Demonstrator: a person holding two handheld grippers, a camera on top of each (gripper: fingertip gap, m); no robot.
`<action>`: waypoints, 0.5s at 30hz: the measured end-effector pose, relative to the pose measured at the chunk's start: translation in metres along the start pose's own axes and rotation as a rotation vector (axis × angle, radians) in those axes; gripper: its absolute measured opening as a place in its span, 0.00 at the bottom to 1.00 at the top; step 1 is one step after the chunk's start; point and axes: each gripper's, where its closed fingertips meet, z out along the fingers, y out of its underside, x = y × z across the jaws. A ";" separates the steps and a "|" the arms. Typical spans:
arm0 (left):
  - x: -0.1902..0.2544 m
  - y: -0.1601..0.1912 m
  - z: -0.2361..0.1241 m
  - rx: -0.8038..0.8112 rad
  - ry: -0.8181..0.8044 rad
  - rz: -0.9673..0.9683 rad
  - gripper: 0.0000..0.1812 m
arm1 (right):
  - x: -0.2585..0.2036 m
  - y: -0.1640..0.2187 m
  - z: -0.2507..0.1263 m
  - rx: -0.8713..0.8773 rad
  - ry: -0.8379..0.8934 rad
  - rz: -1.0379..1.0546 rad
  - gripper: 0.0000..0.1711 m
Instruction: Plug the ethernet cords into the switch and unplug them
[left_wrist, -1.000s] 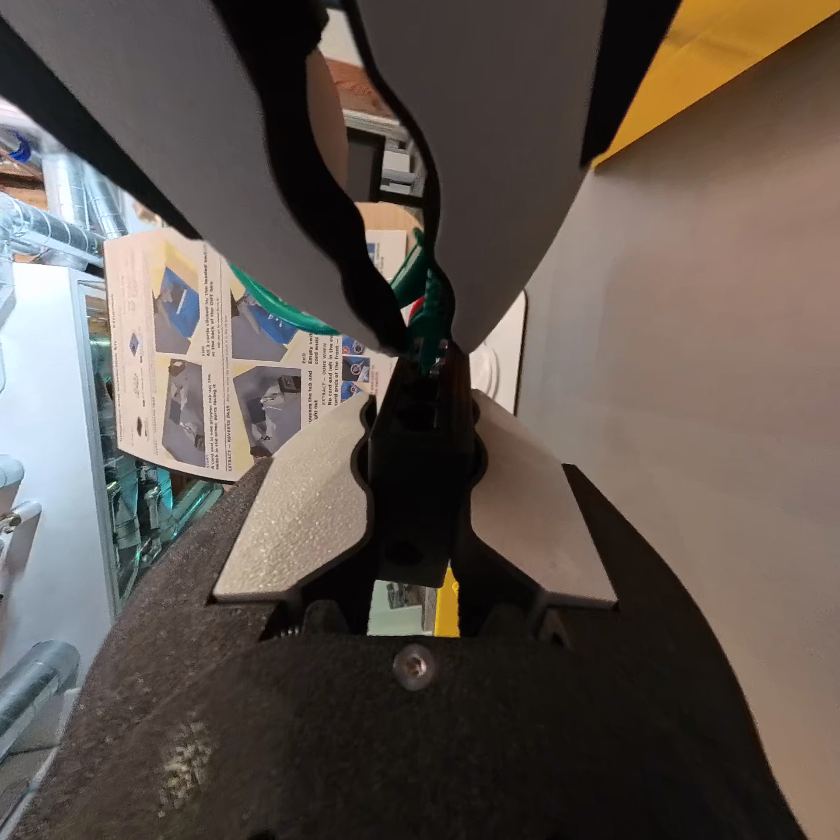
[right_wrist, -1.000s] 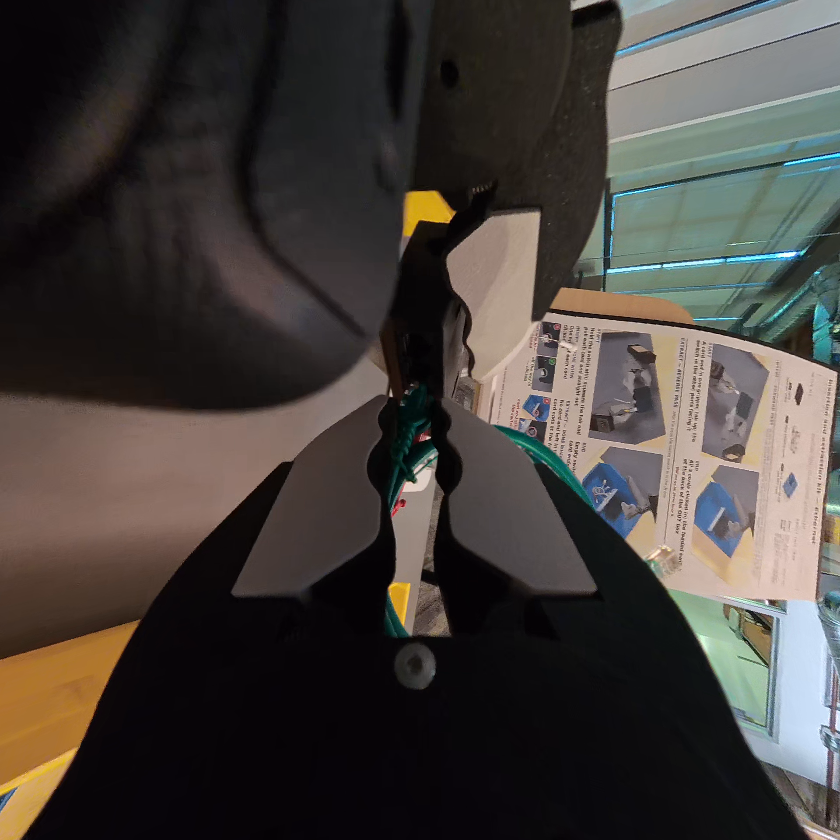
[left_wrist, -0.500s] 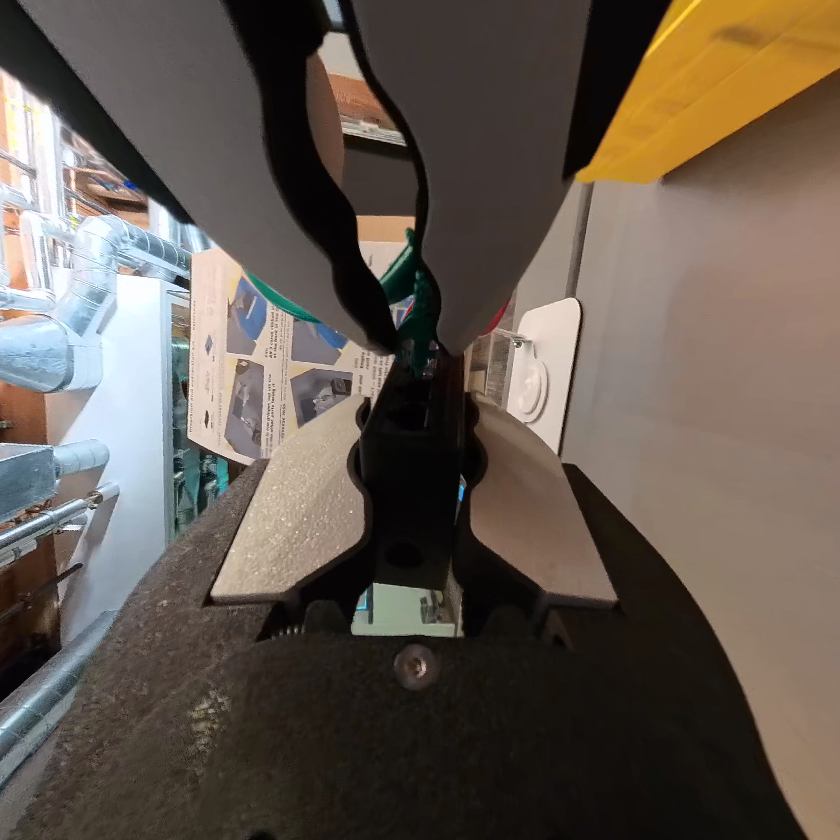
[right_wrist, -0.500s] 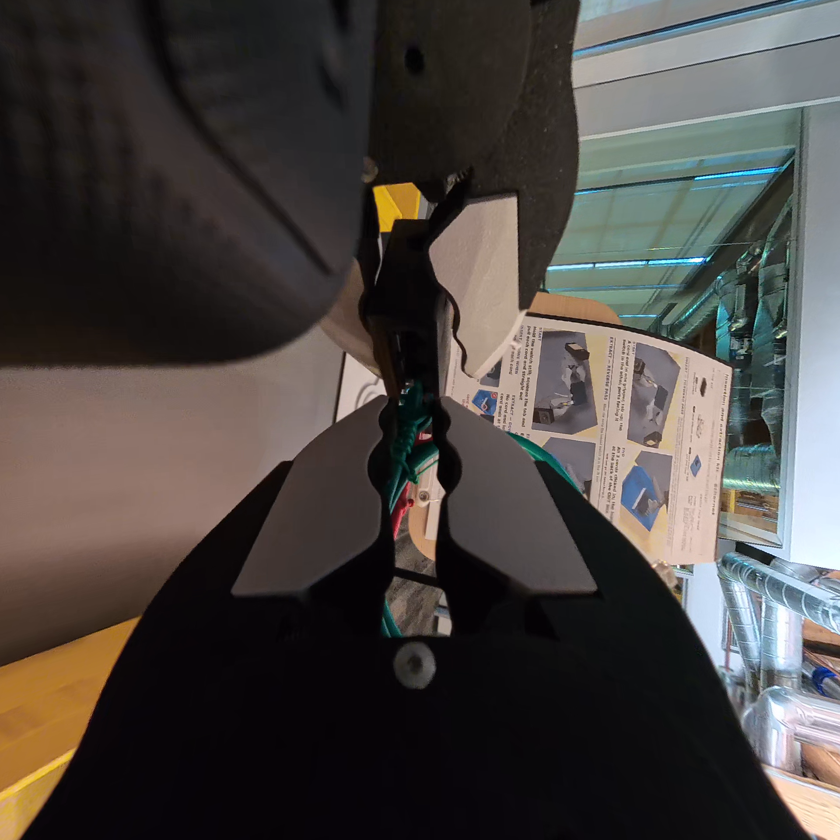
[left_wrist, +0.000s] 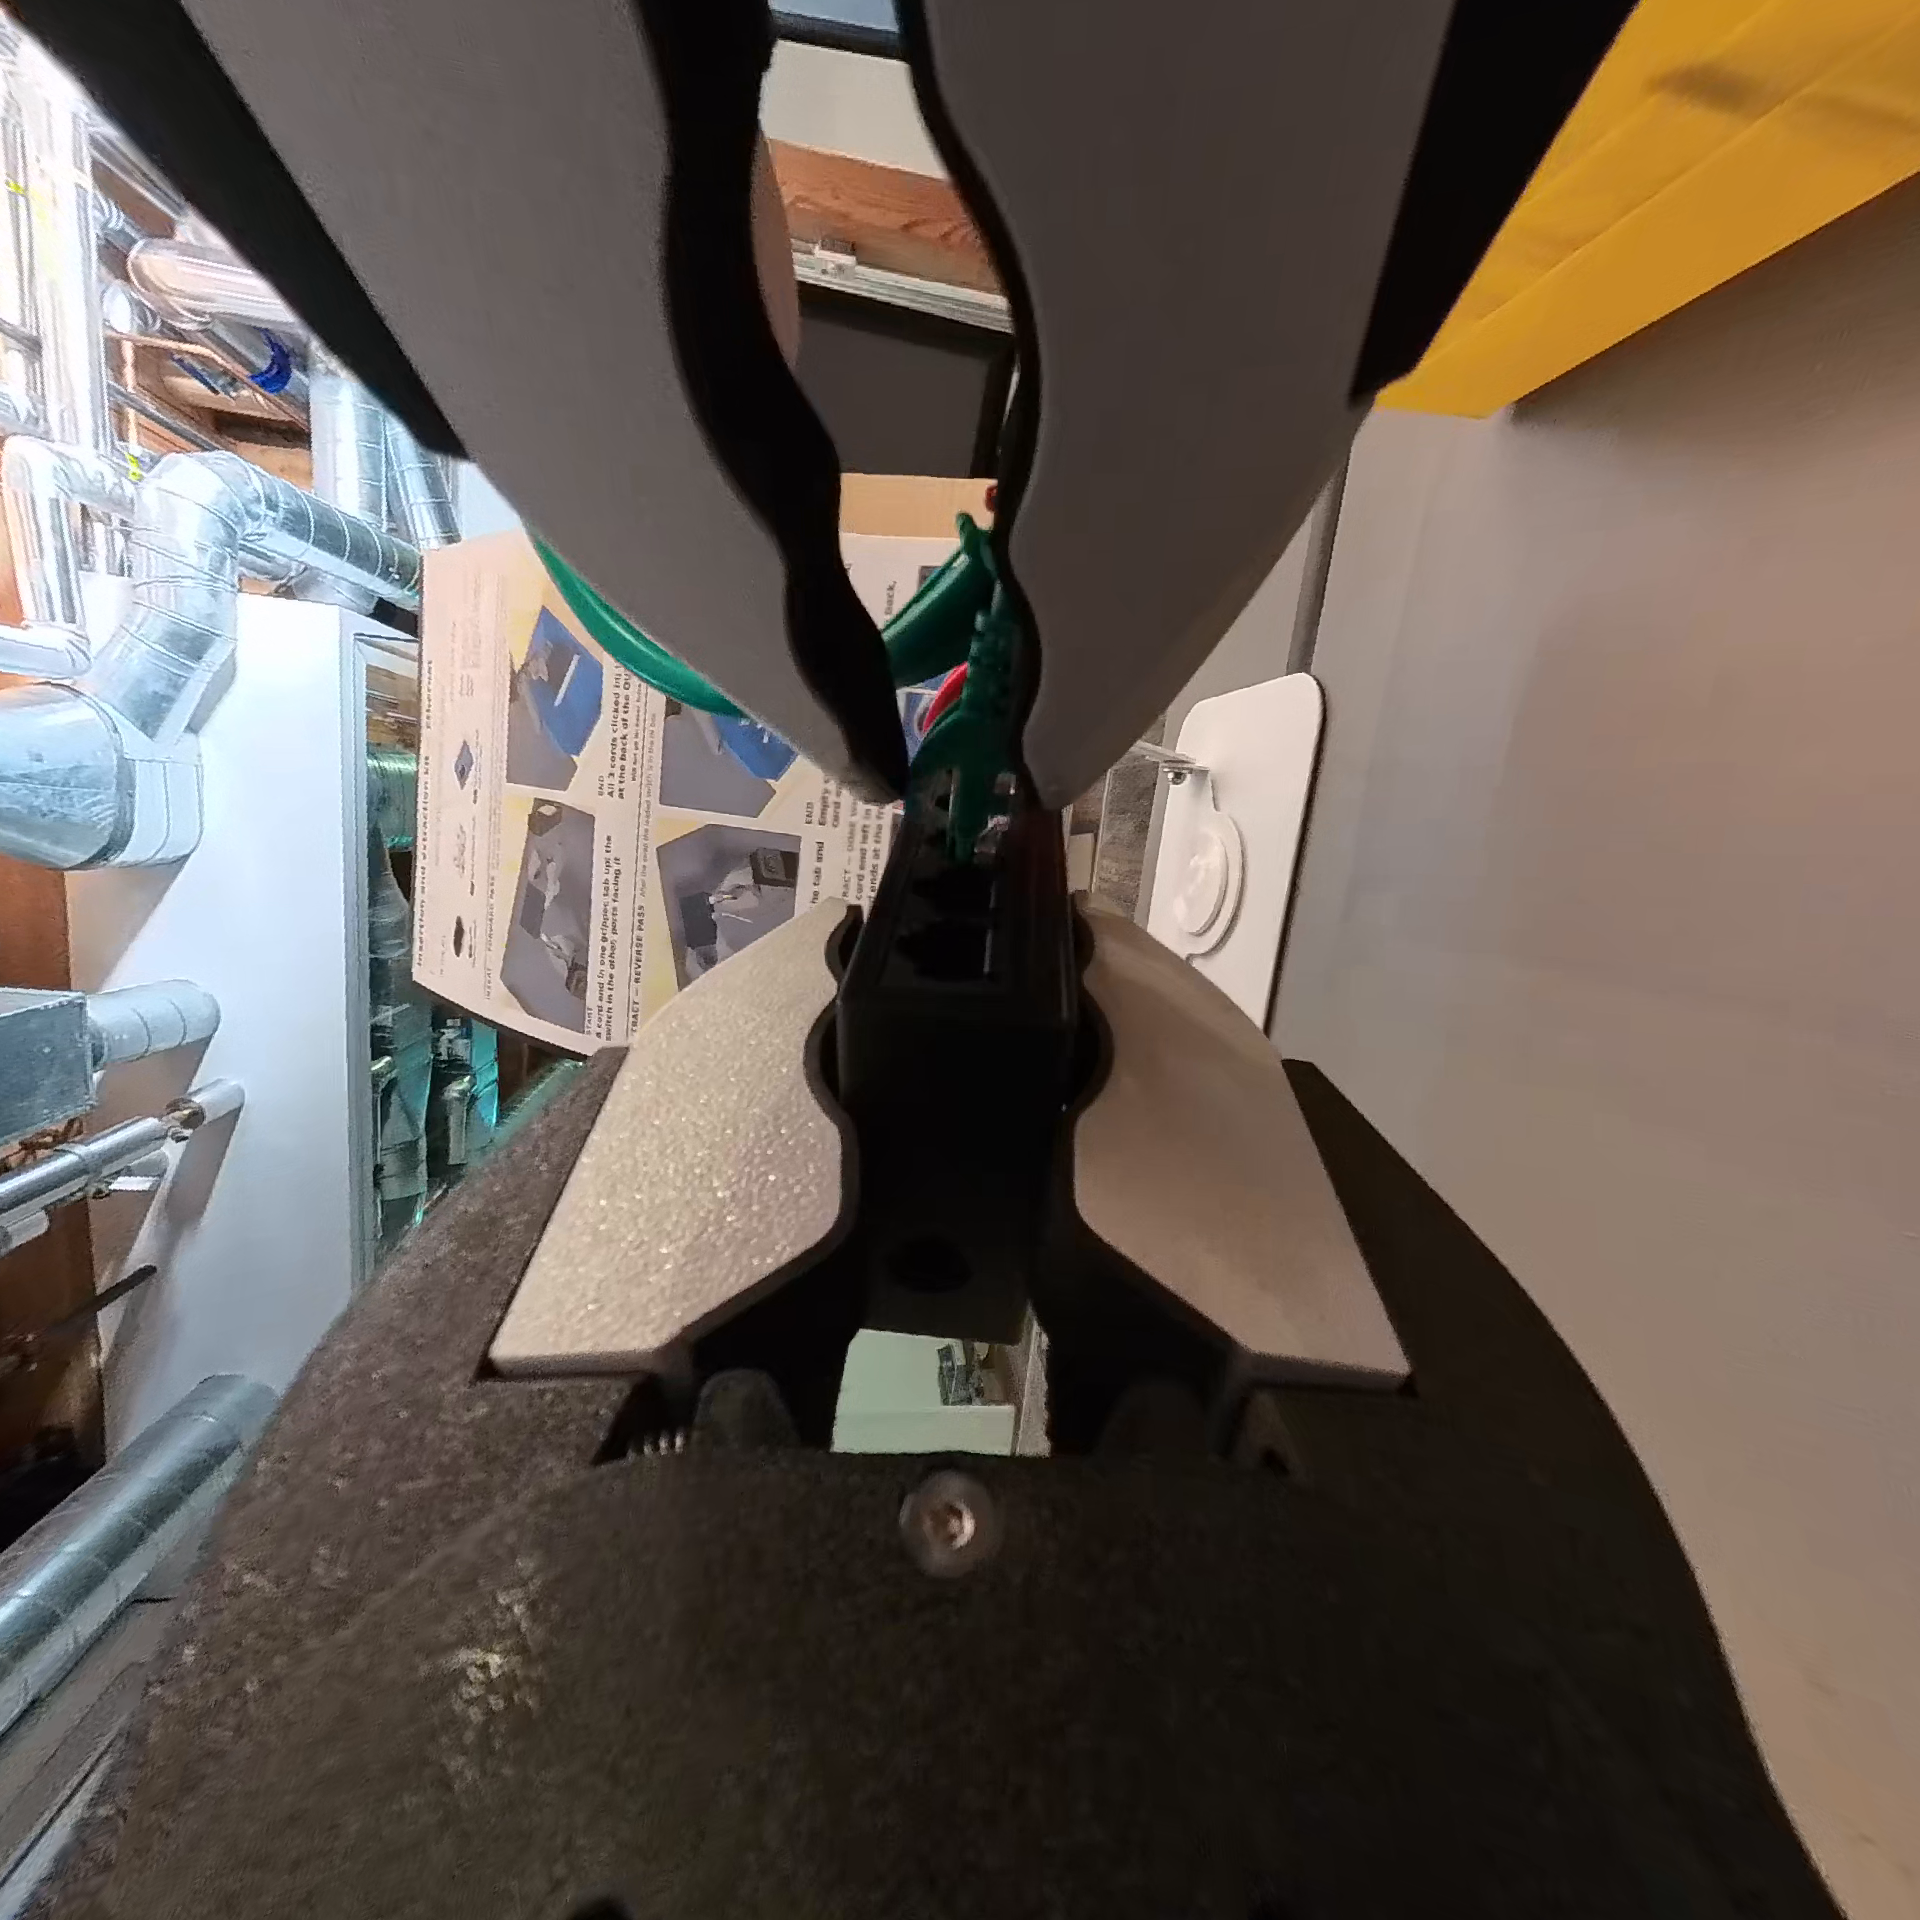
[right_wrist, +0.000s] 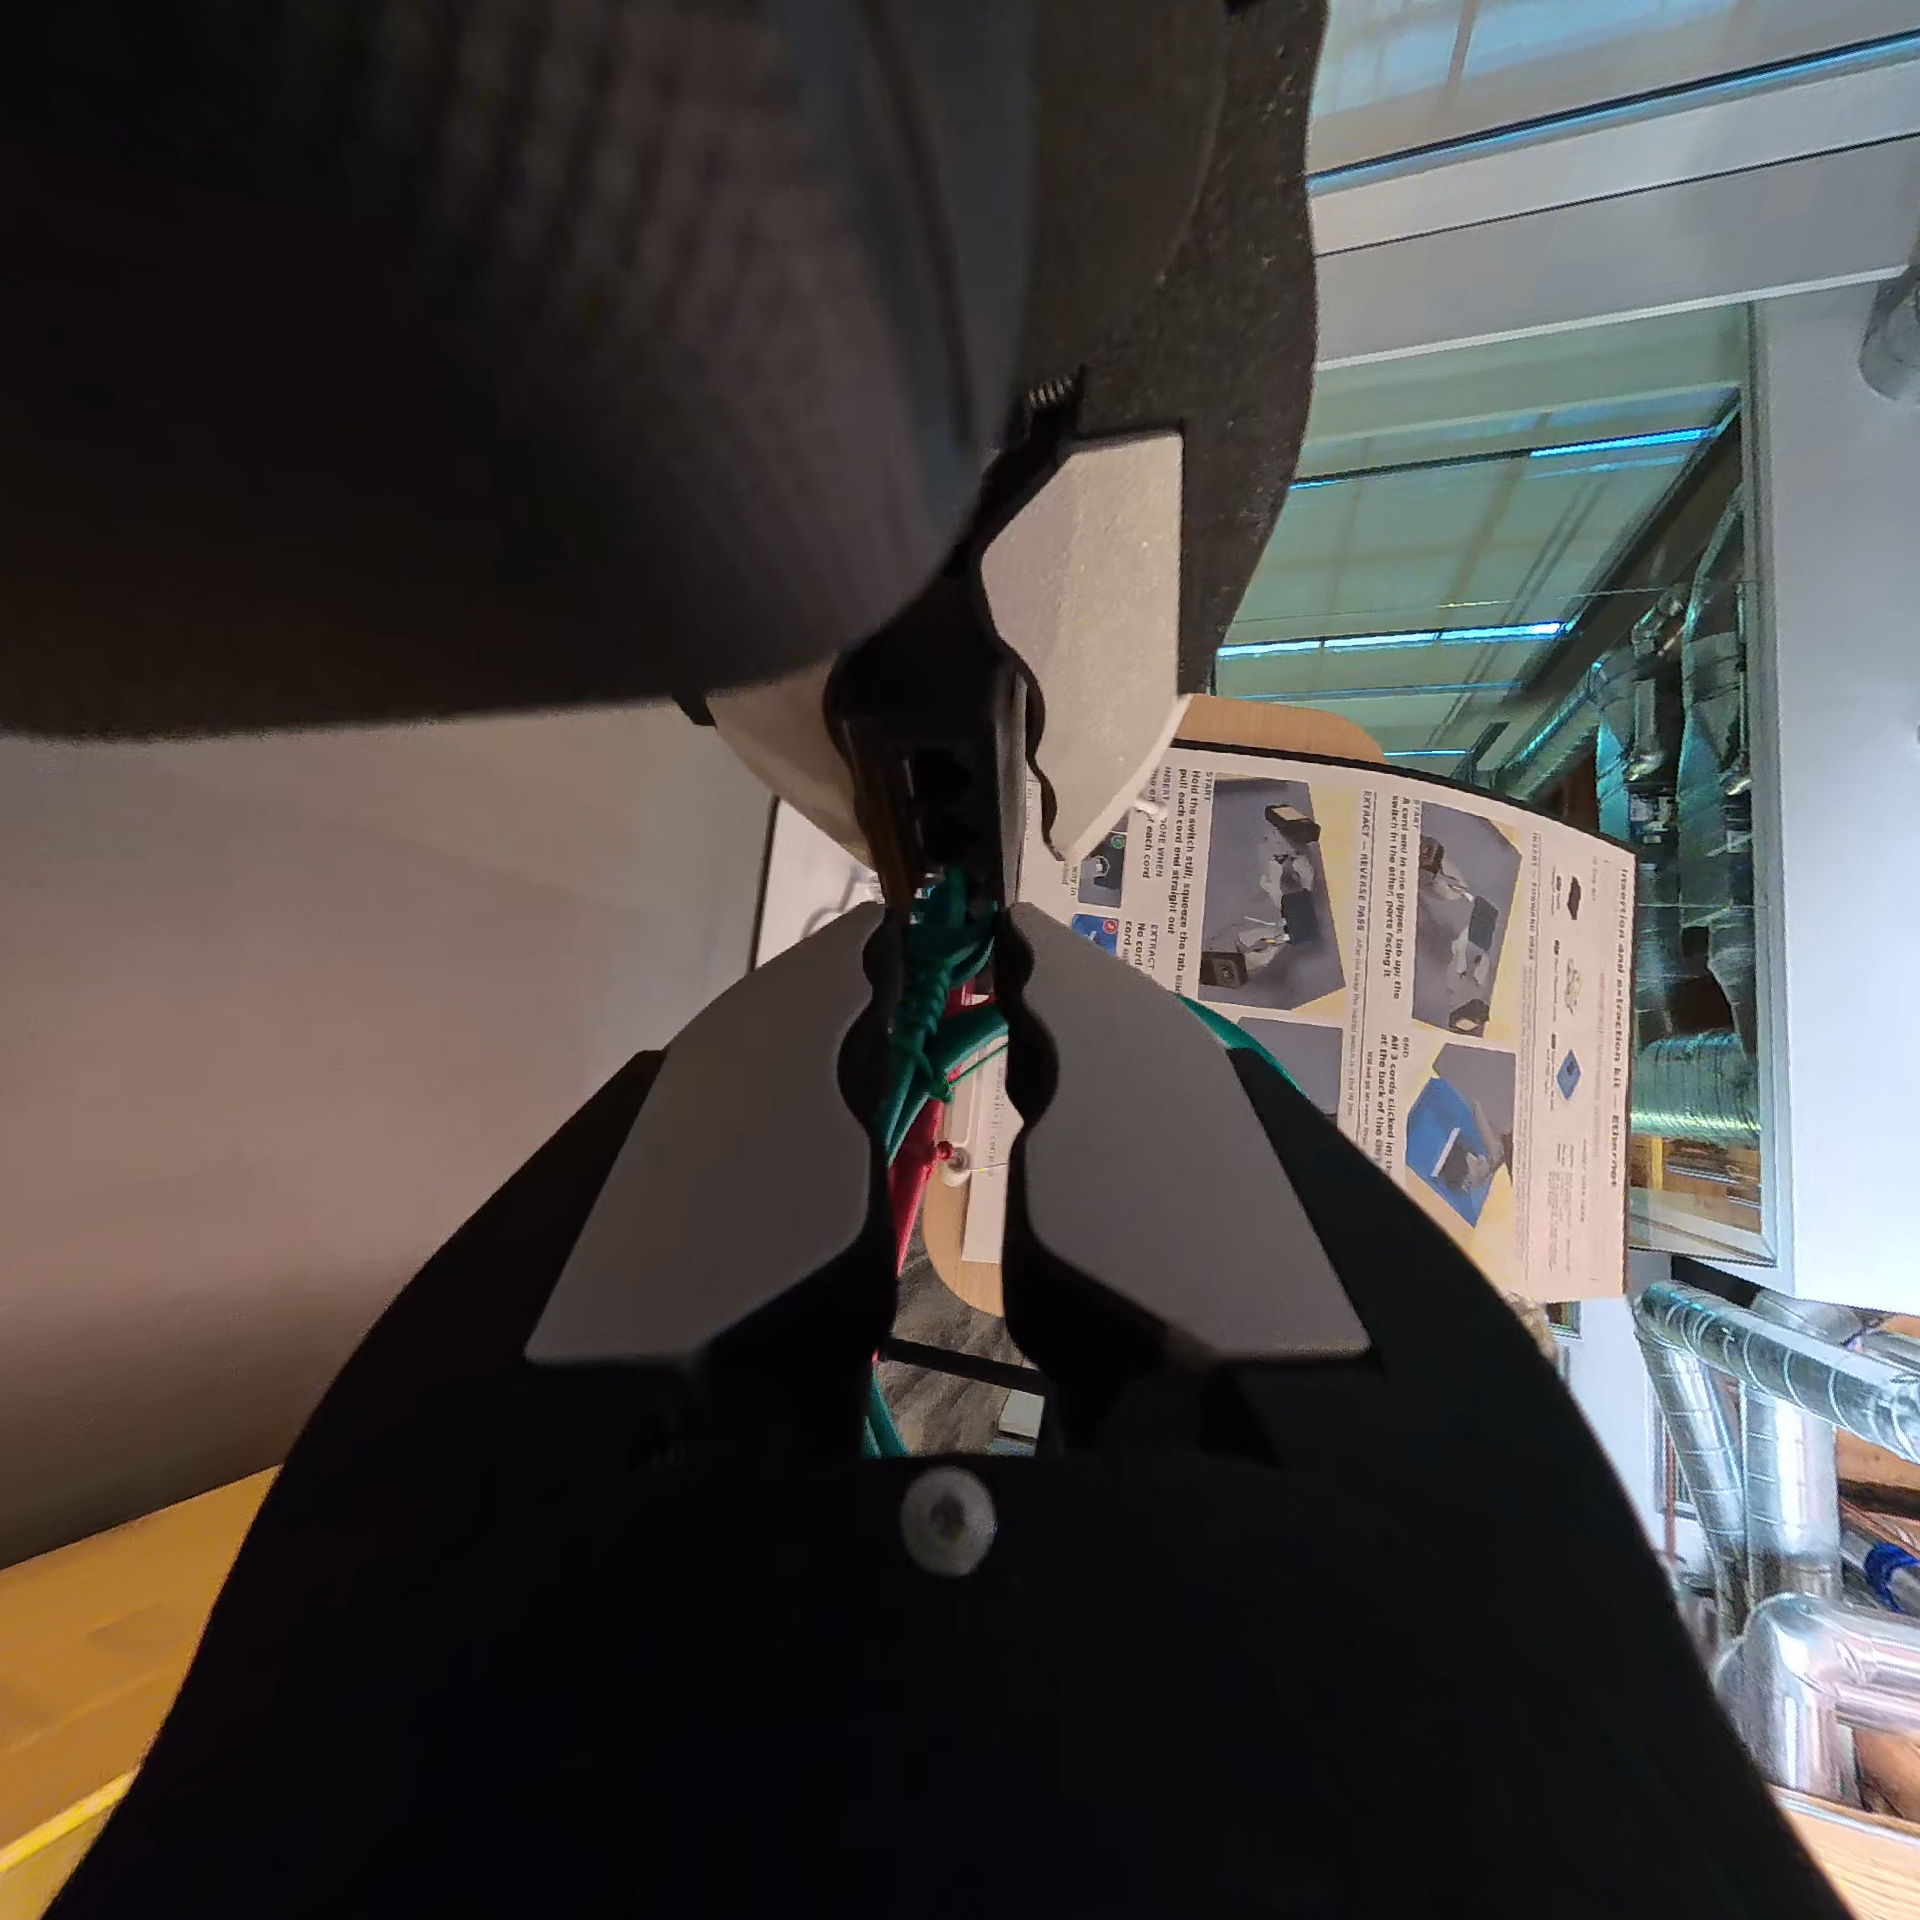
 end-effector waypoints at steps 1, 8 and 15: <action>-0.001 0.000 0.000 -0.001 -0.003 0.001 0.19 | 0.000 0.000 0.000 0.000 0.005 -0.003 0.10; -0.006 0.000 -0.003 -0.009 -0.039 0.033 0.19 | 0.003 -0.003 0.000 0.003 0.030 -0.012 0.10; -0.005 -0.006 -0.003 0.020 -0.048 0.027 0.19 | -0.001 -0.003 -0.005 -0.016 -0.018 0.012 0.09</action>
